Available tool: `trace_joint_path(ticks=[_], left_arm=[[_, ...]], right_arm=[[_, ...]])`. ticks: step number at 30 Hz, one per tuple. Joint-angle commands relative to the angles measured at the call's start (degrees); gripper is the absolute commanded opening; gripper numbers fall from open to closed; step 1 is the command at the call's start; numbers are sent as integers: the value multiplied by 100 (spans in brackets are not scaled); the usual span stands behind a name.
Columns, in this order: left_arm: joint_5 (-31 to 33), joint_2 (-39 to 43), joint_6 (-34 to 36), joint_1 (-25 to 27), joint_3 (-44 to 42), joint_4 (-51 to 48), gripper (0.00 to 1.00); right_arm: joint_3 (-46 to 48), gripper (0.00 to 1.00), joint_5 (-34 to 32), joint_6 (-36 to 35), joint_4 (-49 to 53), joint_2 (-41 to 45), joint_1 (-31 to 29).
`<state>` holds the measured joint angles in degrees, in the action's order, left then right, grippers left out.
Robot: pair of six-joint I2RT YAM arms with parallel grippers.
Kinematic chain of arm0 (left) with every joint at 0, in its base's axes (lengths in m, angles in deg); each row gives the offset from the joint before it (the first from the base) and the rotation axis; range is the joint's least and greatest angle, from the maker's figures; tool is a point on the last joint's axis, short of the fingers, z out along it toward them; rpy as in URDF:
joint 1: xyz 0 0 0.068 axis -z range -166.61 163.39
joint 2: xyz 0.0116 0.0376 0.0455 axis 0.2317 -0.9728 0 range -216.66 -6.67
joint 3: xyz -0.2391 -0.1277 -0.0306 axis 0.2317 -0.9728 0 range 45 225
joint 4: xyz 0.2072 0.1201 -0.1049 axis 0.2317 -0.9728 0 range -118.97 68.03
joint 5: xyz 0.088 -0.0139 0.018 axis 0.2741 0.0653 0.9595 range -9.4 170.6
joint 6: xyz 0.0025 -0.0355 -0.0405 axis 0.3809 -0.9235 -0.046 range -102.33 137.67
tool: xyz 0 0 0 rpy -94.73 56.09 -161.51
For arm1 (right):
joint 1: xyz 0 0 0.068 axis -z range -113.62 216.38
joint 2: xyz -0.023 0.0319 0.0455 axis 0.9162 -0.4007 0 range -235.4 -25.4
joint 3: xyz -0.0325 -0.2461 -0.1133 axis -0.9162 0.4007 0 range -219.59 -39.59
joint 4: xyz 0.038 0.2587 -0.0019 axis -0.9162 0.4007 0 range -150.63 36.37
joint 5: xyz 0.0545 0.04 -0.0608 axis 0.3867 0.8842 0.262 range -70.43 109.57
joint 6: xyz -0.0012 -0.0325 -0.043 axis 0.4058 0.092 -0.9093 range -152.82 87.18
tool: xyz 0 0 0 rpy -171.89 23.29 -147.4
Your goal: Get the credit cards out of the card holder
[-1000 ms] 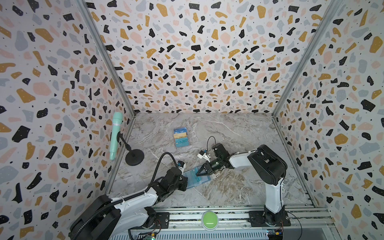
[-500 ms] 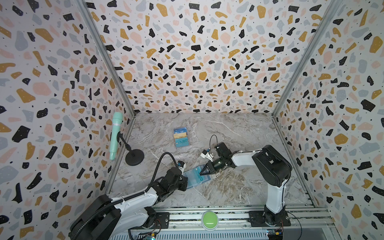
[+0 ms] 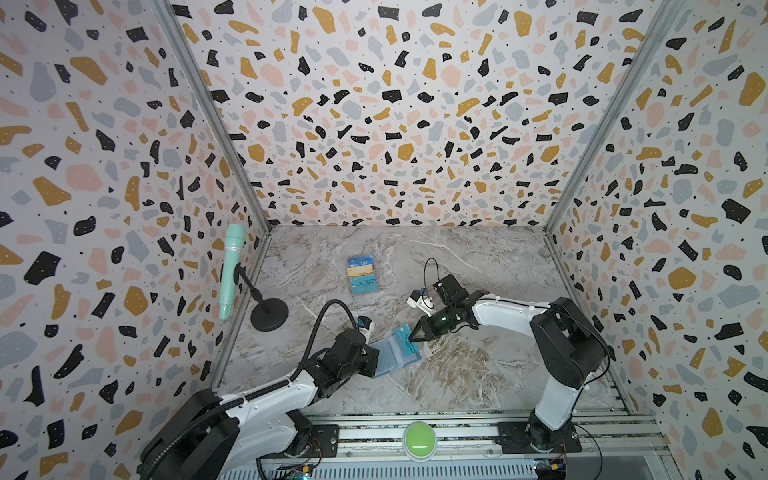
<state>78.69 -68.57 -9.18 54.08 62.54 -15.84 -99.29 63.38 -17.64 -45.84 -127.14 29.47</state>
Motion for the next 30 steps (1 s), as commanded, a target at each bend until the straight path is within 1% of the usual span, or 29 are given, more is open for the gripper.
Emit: trace_joint_path(ticks=[1,5,8,9,11,15,17,20,24,30], left_arm=[[96,191,18,36,273,-265,23],[-27,599,219,36,559,-404,39],[-108,686,658,27,1045,-643,51],[-192,657,845,27,1218,-746,54],[-421,481,1311,25,1697,-1066,56],[-1064,52,2111,7,2453,-1639,56],[-1492,-167,2518,-25,2762,-1918,54],[-1819,-349,2887,-81,3094,-2143,54],[-2326,-575,3357,-219,3552,-2497,54],[-2885,-887,3986,-341,4064,-3193,49]], right_arm=[[-285,0,-507,-530,576,333,26],[-256,0,-545,-1040,760,806,26],[-170,0,-728,-1341,855,1285,26],[-144,0,-808,-1425,899,1413,28],[-68,0,-921,-1622,999,1718,29],[202,0,-869,-1839,939,2263,27],[402,0,-682,-1877,786,2540,32],[648,0,-391,-1953,604,2816,26],[760,0,-116,-2051,534,2972,26],[759,0,78,-2143,482,3019,17]])
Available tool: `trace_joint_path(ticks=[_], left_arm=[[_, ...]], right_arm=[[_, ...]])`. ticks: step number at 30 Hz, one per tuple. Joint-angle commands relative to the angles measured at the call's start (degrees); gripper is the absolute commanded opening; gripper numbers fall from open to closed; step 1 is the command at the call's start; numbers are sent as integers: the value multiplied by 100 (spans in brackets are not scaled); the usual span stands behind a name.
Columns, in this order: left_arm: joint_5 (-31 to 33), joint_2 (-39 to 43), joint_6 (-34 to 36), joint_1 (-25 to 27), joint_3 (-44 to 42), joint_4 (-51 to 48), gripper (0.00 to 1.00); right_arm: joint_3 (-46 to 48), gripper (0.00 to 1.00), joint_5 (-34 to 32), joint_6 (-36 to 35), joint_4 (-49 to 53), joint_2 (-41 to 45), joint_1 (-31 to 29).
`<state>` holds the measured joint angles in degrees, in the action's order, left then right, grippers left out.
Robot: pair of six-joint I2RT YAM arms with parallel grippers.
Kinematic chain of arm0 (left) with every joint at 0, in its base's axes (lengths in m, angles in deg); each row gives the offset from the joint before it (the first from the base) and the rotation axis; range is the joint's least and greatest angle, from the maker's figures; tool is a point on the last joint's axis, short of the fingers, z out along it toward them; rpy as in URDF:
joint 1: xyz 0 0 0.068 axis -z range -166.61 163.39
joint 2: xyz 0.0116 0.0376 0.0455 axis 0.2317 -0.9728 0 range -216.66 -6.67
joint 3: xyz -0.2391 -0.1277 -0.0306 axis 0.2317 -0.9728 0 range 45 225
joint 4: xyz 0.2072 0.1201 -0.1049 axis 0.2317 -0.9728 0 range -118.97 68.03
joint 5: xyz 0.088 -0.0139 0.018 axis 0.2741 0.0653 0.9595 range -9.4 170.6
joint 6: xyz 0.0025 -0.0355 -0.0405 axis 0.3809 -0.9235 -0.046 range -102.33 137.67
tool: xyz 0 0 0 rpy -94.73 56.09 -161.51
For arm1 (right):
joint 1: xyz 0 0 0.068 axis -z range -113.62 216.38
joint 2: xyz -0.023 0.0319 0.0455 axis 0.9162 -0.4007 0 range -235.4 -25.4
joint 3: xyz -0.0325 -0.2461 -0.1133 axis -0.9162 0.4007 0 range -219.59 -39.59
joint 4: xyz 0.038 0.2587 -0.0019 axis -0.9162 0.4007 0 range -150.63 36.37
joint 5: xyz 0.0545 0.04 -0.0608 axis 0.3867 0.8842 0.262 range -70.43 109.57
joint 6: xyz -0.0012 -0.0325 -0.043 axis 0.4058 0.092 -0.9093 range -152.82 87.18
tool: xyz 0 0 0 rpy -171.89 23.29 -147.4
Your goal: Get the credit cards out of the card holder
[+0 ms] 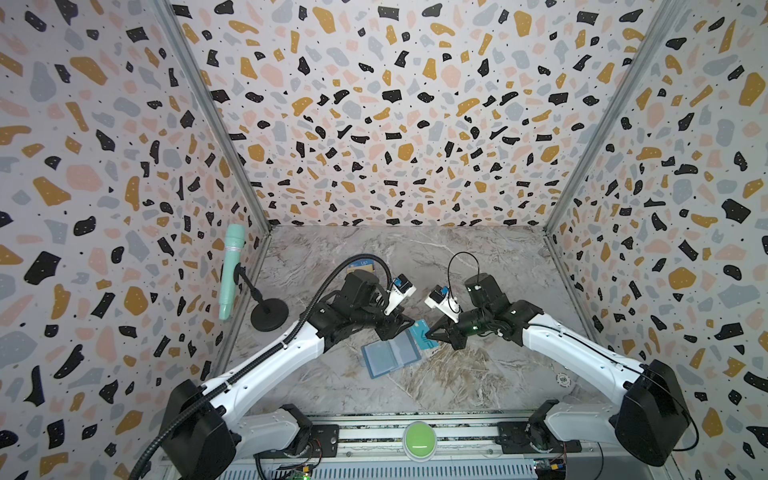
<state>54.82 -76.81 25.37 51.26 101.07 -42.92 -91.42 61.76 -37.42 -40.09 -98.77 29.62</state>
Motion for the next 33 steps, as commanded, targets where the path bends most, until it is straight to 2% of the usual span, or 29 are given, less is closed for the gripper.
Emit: trace_joint_path(ticks=[1,13,23,24,30,31,33], left_arm=[[-560,-85,589,-77,240,-550,48],[-1150,-304,989,-245,313,-787,40],[-1794,-569,1408,-340,421,-1118,23],[-1876,-588,1433,-356,418,-1130,18],[-2349,-754,1503,-399,428,-1117,7],[-2373,-778,1512,-403,414,-1121,5],[-2428,-784,1514,-418,405,-1088,3]], right_arm=[[-27,0,266,-186,-93,178,-3],[-90,0,362,-403,-213,130,-140],[-159,0,612,-750,-163,-110,-201],[-165,0,619,-753,-163,-131,-203],[-247,0,397,-775,-80,-229,-205],[-242,2,342,-733,-98,-224,-201],[-233,19,177,-606,-158,-188,-187]])
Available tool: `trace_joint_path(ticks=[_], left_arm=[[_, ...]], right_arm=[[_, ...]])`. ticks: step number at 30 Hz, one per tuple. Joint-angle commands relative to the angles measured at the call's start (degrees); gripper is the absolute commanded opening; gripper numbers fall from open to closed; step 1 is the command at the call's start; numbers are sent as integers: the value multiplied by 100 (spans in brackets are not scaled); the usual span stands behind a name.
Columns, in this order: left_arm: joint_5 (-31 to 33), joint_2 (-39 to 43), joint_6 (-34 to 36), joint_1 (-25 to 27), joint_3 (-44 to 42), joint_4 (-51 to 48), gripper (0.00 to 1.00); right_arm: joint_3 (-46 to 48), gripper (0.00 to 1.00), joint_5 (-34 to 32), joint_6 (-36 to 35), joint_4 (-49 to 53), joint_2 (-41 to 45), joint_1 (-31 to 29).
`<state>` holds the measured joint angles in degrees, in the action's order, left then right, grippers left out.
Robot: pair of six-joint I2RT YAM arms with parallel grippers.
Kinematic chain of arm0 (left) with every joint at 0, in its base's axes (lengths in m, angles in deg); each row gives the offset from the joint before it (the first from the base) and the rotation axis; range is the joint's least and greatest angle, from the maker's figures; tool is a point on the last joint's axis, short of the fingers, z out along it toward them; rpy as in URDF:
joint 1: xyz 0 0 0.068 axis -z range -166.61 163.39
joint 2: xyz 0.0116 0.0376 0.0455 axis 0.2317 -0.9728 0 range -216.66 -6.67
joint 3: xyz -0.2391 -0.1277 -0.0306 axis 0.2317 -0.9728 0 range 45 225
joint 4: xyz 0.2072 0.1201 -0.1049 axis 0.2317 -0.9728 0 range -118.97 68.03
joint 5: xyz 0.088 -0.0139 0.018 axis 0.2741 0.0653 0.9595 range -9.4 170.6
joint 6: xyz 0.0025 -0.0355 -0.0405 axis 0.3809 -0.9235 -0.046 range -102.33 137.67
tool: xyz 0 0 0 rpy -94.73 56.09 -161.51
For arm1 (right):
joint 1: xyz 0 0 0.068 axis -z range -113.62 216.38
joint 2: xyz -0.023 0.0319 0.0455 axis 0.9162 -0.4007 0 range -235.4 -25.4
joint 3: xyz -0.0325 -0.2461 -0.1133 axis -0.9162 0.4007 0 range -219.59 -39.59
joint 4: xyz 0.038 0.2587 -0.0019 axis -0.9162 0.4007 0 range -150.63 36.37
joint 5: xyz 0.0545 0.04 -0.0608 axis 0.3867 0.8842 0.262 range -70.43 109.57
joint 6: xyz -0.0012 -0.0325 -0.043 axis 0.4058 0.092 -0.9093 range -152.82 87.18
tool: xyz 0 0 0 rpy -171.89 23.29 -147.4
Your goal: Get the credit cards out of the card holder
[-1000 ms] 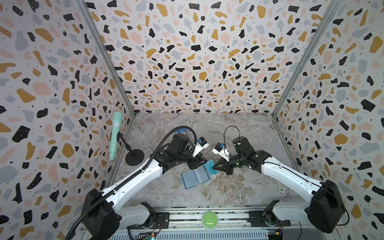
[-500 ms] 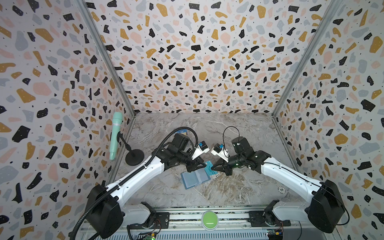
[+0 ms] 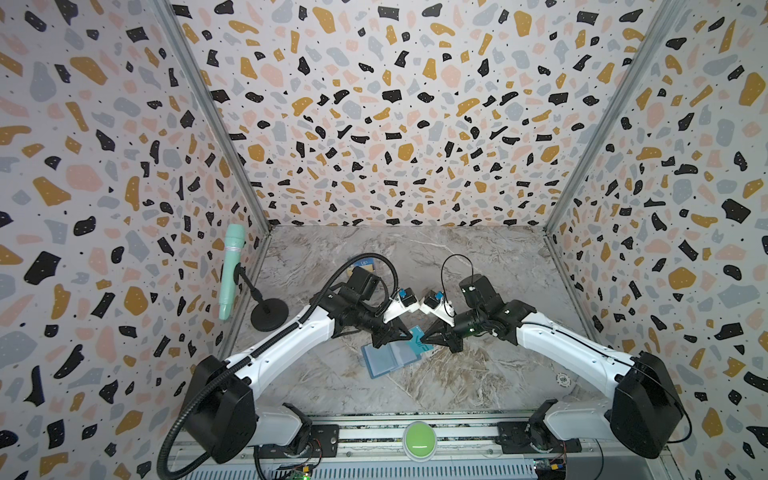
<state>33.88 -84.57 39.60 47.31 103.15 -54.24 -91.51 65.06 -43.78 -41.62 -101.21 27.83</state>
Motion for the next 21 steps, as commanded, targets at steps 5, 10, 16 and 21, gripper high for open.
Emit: trace_joint_path(ticks=[5,10,16,21], left_arm=[[-278,117,-85,-88,180,241,0],[179,917,-1573,-300,-319,2025,0],[616,1803,-3398,-379,-1171,4385,0],[603,1937,-4388,-381,-1770,5744,0]], right_arm=[[-43,54,-302,407,-333,337,226],[576,70,-71,1017,-1401,991,517],[1755,79,380,2473,-4185,1767,575],[2286,76,429,3466,-6113,1667,567]])
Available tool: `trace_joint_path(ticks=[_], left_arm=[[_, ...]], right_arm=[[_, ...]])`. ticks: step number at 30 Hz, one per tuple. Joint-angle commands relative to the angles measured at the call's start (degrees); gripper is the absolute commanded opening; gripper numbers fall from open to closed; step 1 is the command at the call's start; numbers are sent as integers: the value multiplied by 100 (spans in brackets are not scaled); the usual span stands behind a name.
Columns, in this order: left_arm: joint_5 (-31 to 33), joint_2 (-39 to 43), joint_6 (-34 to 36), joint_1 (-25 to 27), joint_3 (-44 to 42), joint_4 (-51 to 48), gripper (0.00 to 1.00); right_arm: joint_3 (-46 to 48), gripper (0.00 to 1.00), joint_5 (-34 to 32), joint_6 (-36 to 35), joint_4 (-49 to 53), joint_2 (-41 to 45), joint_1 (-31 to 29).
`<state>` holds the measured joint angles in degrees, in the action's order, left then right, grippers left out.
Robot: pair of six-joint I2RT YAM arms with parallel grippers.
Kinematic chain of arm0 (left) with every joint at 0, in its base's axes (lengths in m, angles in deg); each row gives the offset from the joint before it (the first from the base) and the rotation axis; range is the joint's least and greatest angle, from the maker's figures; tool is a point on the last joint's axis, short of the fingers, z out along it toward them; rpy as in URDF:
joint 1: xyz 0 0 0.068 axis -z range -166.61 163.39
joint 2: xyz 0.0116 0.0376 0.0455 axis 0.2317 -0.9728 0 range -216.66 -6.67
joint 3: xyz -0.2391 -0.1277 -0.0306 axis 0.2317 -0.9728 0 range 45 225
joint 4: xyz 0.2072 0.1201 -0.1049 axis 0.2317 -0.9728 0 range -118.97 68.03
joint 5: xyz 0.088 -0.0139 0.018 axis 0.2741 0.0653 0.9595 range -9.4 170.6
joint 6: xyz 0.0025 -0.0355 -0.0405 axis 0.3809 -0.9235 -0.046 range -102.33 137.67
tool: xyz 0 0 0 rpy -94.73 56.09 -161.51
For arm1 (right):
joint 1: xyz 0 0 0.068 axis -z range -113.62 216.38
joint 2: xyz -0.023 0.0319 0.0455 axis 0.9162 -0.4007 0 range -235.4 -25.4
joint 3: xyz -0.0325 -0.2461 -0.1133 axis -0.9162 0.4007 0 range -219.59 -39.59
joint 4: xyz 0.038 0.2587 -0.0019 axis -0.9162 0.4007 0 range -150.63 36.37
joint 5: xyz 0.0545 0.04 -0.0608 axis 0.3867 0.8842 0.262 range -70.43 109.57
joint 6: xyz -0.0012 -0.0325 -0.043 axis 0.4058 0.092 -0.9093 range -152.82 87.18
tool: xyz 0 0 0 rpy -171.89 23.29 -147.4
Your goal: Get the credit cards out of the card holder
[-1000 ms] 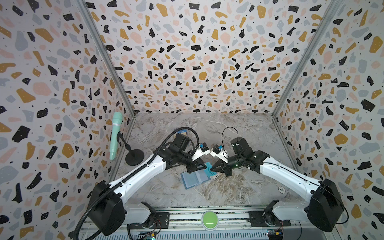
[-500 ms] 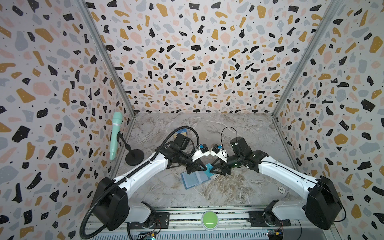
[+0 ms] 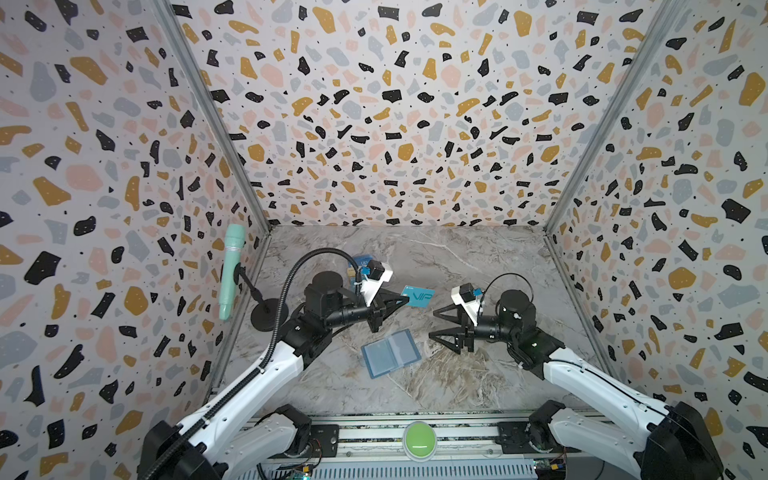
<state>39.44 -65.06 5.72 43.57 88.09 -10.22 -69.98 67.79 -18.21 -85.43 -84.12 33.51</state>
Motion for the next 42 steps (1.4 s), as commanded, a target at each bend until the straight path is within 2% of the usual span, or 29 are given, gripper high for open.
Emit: trace_joint_path(ticks=[1,6,12,24,34,36,38,39,42], left_arm=[[6,-15,-1096,-8,-330,1492,0],[-32,62,-1719,-1,-759,2460,0],[-23,133,-2119,-3,-1007,3101,0],[-128,106,-2791,-2,-1450,4172,0],[-137,126,-2839,-2,-1532,4207,0],[-168,125,-2804,2,-1503,4084,1],[-172,165,-2508,-2,-1364,3523,20],[-93,214,-2087,1,-1174,2795,26],[296,365,-694,-8,-443,561,37]], right_arm=[[183,75,145,1071,-2054,-118,5],[204,68,155,1836,-3454,-616,-9],[-10,52,248,2230,-4165,-1110,-27],[-116,39,336,3111,-5666,-1649,-27],[-327,9,420,3418,-5945,-2027,-61],[-327,1,416,3397,-5879,-1980,-56],[-335,0,437,3318,-5669,-1889,-28],[-357,0,499,3247,-5454,-1797,19],[-380,0,822,2926,-4448,-1406,274]])
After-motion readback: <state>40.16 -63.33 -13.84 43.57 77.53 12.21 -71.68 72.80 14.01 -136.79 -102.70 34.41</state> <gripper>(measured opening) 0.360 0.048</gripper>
